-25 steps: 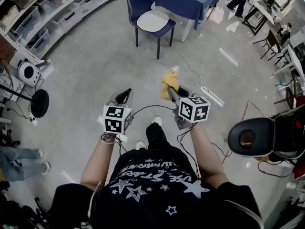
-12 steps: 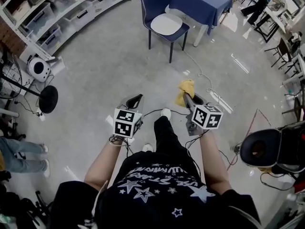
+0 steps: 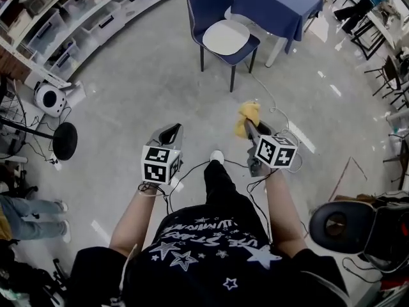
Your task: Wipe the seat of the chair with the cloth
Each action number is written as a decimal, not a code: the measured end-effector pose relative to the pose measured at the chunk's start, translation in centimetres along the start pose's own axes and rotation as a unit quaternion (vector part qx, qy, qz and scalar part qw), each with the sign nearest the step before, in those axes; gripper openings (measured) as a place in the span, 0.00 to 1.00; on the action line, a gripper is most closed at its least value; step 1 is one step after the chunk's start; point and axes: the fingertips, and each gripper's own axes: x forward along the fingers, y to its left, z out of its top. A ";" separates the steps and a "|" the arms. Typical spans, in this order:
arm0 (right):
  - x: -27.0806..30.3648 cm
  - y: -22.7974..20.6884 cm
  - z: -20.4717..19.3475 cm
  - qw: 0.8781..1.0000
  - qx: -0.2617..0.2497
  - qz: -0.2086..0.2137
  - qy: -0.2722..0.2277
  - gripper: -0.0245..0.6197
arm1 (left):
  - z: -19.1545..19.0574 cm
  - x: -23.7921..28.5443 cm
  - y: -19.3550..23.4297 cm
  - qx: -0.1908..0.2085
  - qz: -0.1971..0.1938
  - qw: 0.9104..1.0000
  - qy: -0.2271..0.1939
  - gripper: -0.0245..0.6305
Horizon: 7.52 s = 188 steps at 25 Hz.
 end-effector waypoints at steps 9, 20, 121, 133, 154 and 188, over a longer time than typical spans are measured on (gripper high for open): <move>9.1 -8.4 9.5 1.000 0.004 -0.001 0.014 0.15 | 8.5 13.5 2.6 -0.004 -0.008 1.000 0.014 0.07; 17.5 -14.3 16.6 1.000 0.011 0.007 0.024 0.15 | 14.7 24.3 5.3 -0.012 -0.011 1.000 0.022 0.07; 83.9 -49.9 20.5 0.964 0.098 -0.166 0.181 0.15 | 11.8 86.5 30.7 -0.002 -0.133 0.961 0.241 0.07; 75.9 -54.3 17.8 0.944 0.151 -0.246 0.160 0.15 | 11.0 84.9 27.5 0.019 -0.166 0.955 0.245 0.07; 76.0 -48.6 18.7 0.955 0.159 -0.211 0.133 0.15 | 10.6 81.7 28.3 0.010 -0.152 0.959 0.240 0.07; 74.2 -46.1 12.5 0.947 0.179 -0.202 0.173 0.15 | 9.9 79.3 27.0 0.041 -0.185 0.945 0.266 0.07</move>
